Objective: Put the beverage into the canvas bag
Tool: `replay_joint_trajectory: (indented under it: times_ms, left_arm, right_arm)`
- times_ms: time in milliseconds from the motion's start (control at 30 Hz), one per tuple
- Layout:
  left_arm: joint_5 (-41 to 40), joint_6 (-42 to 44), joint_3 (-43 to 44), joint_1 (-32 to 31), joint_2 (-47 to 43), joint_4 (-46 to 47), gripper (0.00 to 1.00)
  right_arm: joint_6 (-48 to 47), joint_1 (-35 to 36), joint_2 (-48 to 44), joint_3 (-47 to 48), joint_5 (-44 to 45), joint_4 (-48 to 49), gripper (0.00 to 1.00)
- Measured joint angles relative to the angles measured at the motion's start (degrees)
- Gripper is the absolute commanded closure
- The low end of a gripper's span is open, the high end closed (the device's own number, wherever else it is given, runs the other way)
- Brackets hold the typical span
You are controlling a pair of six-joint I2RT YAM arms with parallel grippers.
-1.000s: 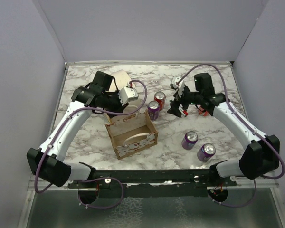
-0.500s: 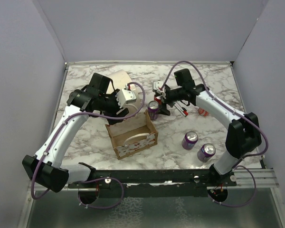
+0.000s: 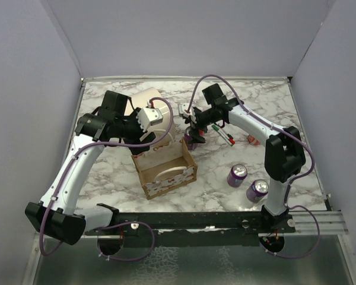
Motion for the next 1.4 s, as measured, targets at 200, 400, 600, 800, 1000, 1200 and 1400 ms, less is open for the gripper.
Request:
replay_joint_trajectory:
  times_ms: [200,400,600,800,1000,1200,1400]
  left_arm:
    - [2.47,-0.63,-0.70,1.42,-1.44,0.59,0.28]
    - [4.61,-1.33,-2.67,1.70,-1.81,1.44,0.33]
    - [6.54,-1.75,-3.54,1.68,-1.75,2.86,0.41]
    - [8.85,-2.12,-4.20,1.64,-1.07,3.98,0.50]
    - [10.67,-2.27,-4.22,0.96,-0.31,4.59,0.63]
    - [12.85,-2.47,-4.85,-1.86,1.79,6.03,0.75]
    - [16.00,-3.30,-4.83,-4.13,4.70,8.72,0.82]
  right_arm:
    - [-1.79,0.37,1.81,0.35,2.29,-2.93,0.16]
    - [-2.64,0.66,1.81,0.35,3.89,-3.91,0.33]
    - [-2.62,0.72,1.60,-0.13,4.46,-4.09,0.35]
    - [-2.51,0.87,-1.07,-3.48,5.84,-3.17,0.50]
    - [-1.22,0.87,-3.08,-5.64,7.28,-3.04,0.74]
    - [1.66,0.81,-7.67,-10.49,10.14,-2.82,0.98]
    - [5.25,-0.59,-14.10,-14.78,13.16,-2.93,0.99]
